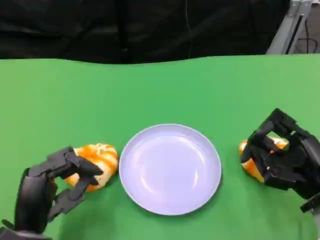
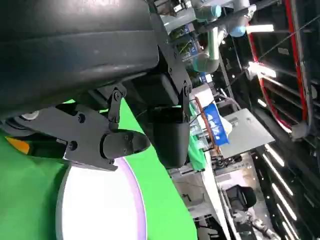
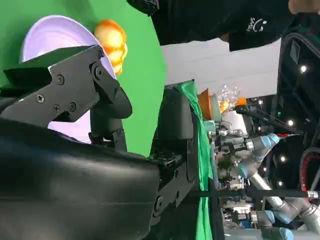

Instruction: Grasp the bread from the table and place it into the plate.

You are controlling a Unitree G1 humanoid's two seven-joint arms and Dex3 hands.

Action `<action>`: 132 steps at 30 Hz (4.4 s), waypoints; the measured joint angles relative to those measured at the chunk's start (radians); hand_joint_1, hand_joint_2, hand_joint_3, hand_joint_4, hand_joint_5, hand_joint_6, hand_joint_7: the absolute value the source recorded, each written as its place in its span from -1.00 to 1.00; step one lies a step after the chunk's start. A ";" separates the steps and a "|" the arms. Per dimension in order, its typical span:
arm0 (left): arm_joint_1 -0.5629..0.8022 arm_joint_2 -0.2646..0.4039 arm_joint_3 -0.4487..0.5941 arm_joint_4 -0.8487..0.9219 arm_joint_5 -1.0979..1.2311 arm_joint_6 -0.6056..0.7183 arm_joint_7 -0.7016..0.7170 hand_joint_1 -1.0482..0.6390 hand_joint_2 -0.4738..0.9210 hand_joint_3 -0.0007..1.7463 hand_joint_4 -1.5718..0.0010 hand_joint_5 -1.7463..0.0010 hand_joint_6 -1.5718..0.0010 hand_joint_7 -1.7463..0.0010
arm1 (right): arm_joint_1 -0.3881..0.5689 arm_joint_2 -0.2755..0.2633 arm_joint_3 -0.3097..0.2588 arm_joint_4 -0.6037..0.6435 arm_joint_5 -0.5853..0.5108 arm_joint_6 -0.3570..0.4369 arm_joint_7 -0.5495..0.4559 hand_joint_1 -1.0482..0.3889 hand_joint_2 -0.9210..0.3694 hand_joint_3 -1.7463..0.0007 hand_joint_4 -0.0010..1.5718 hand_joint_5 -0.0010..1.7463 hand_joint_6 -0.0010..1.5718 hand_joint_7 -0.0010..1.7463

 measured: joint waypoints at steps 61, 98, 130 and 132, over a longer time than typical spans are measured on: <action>-0.001 0.048 0.079 -0.013 0.425 -0.023 0.289 -0.53 1.00 -0.85 0.27 0.99 0.33 1.00 | 0.002 0.000 0.008 -0.029 -0.002 0.015 -0.019 0.65 -0.55 -0.40 -0.42 1.00 -0.59 0.92; 0.008 0.267 -0.201 -0.270 0.889 0.536 0.522 -0.89 1.00 -0.63 0.61 0.99 0.44 1.00 | 0.004 0.001 0.035 -0.035 -0.017 0.009 -0.041 0.66 -0.55 -0.43 -0.41 1.00 -0.59 0.94; -0.206 0.268 -0.335 0.042 0.780 0.623 0.453 -0.81 1.00 -0.62 0.55 0.99 0.46 0.99 | 0.019 0.002 0.037 -0.061 -0.018 0.009 -0.052 0.68 -0.57 -0.42 -0.41 1.00 -0.59 0.94; -0.217 0.269 -0.345 0.069 0.780 0.621 0.454 -0.80 1.00 -0.63 0.54 0.99 0.46 0.99 | 0.020 0.002 0.037 -0.064 -0.017 0.012 -0.052 0.67 -0.57 -0.42 -0.41 1.00 -0.59 0.94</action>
